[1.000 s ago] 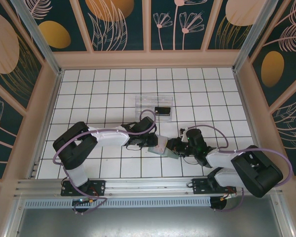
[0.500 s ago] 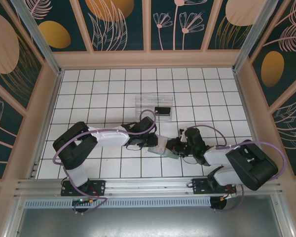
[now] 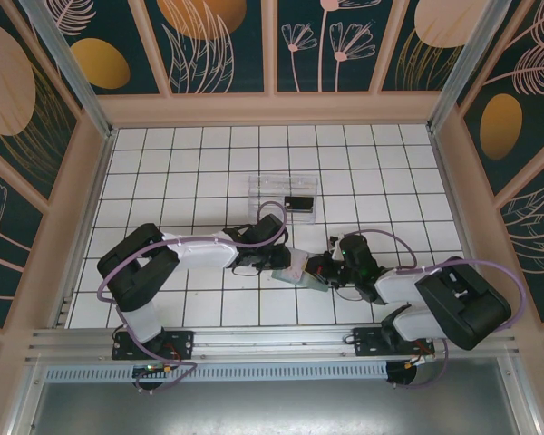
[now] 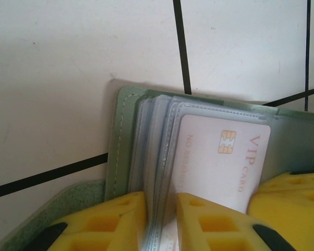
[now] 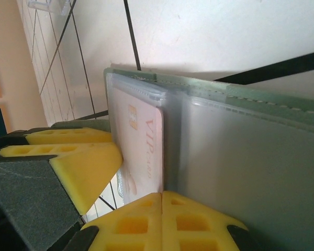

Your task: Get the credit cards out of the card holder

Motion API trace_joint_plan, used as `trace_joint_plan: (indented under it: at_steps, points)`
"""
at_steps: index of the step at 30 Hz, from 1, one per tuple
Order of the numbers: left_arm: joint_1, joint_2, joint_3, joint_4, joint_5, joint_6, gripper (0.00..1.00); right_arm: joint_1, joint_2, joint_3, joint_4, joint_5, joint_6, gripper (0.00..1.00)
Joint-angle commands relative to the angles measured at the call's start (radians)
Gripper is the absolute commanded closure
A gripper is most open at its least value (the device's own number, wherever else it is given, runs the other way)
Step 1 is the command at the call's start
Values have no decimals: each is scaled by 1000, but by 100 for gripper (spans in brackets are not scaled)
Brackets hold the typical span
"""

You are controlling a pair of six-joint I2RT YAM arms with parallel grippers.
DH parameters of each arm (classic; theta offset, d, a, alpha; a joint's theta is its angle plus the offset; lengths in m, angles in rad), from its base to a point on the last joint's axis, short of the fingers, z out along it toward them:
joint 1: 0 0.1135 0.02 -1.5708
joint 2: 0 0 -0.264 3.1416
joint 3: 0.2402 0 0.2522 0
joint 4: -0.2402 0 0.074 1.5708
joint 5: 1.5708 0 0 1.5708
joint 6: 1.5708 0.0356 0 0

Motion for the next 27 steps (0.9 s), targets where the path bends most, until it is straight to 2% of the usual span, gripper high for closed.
trace_joint_plan:
  at_steps: [1, 11, 23, 27]
  points:
    - [-5, 31, -37, -165, -53, 16, 77, -11, -39, 10, -48, 18, -16, 100]
    - [-6, 56, -4, -262, -129, 49, 78, -42, -111, 33, -237, 40, -82, 100]
    - [-5, 16, 8, -234, -99, 40, 78, -43, -98, 63, -243, -3, -136, 100]
    - [-6, -15, 36, -255, -127, 40, 77, -43, -67, 86, -216, -38, -153, 100]
